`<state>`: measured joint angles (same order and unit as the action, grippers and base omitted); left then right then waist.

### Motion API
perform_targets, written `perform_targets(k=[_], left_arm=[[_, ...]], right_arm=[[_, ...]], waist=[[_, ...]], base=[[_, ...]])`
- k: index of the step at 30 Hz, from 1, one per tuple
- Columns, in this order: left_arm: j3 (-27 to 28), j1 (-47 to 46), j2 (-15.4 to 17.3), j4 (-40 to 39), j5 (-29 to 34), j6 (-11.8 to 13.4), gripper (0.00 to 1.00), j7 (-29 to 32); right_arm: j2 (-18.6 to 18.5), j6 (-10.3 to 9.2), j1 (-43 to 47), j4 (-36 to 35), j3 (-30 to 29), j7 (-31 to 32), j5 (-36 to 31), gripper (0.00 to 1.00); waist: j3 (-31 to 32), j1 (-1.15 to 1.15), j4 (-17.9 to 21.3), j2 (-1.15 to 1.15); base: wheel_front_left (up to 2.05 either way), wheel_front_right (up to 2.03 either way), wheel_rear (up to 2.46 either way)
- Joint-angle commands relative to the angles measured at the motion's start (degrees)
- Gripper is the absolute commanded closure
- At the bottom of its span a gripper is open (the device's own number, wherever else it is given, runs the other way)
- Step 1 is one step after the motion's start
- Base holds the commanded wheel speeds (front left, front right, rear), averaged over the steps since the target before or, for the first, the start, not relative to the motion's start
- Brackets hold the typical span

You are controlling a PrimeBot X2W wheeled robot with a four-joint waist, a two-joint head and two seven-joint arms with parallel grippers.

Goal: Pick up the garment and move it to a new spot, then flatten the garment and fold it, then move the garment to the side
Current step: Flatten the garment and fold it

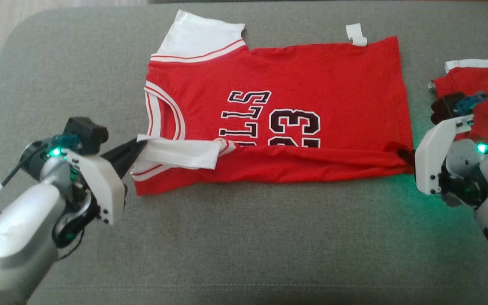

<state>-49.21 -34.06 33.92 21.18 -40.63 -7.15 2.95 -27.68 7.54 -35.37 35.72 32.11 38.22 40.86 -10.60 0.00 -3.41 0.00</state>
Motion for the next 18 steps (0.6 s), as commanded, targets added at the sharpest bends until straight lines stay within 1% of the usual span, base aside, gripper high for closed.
perform_targets(k=[1, 3, 4, 5, 7, 8, 9, 10, 16, 18], left_arm=[[1.4, -4.8, 2.0, 0.2, -0.7, -0.3, 1.0, -0.4], [-0.2, -6.6, 1.8, 1.7, -1.1, -0.3, 1.0, -0.8], [-1.0, -7.5, 1.7, 2.3, -1.4, -0.3, 1.0, -1.0], [-1.7, -8.4, 1.5, 3.1, -1.6, -0.3, 1.0, -1.2], [-2.2, -9.3, 1.4, 4.0, -1.8, -0.3, 1.0, -1.5], [-2.4, -10.2, 1.2, 5.1, -1.7, -0.3, 0.82, -2.1], [-2.5, -11.1, 0.9, 6.4, -1.5, -0.3, 0.53, -2.8], [-2.3, -11.9, 0.4, 7.8, -1.2, -0.3, 0.0, -3.6], [-1.0, -14.6, -3.3, 15.5, -0.6, 1.0, 0.0, -9.1], [-0.1, -14.8, -4.5, 17.5, -0.9, 2.1, 0.0, -11.6]], right_arm=[[-0.5, -0.05, -2.3, -1.3, 0.1, 0.2, -0.7, 1.0], [-0.4, -0.05, -3.3, -1.0, 0.1, -0.1, -1.2, 1.0], [-0.4, -0.05, -4.0, -0.8, -0.1, -0.9, -1.9, 0.38], [-0.3, -0.05, -4.6, -0.2, -0.6, -1.7, -2.5, 0.0], [0.0, -0.05, -5.2, 0.1, -0.8, -2.7, -3.2, 0.0], [0.3, -0.05, -5.9, 0.6, -1.3, -3.7, -3.7, 0.0], [0.7, -0.05, -6.5, 1.1, -1.8, -4.6, -4.1, 0.0], [1.1, -0.05, -7.0, 1.6, -2.4, -5.7, -4.4, 0.0], [3.3, -0.05, -8.8, 4.5, -4.4, -11.2, -5.8, 0.0], [3.7, -0.05, -9.0, 5.0, -5.3, -14.5, -6.4, 0.0]], waist=[[-1.1, 0.0, 0.2, 0.0], [-1.7, 0.0, 0.3, 0.0], [-2.0, 0.0, 0.3, 0.0], [-2.2, 0.0, 0.4, 0.0], [-2.4, 0.0, 0.4, 0.0], [-2.6, 0.0, 0.4, 0.0], [-2.8, 0.0, 0.5, 0.0], [-2.9, 0.0, 0.5, 0.0], [-3.0, 0.0, 0.8, 0.0], [-2.6, 0.0, 0.9, 0.0]], base=[[0.0, 0.0, 0.0], [0.0, 0.0, 0.0], [0.0, 0.0, 0.0], [0.0, 0.0, 0.0], [0.0, 0.0, 0.0], [0.0, 0.0, 0.0], [0.0, 0.0, 0.0], [0.0, 0.0, 0.0], [0.0, 0.0, 0.0], [0.0, 0.0, 0.0]])
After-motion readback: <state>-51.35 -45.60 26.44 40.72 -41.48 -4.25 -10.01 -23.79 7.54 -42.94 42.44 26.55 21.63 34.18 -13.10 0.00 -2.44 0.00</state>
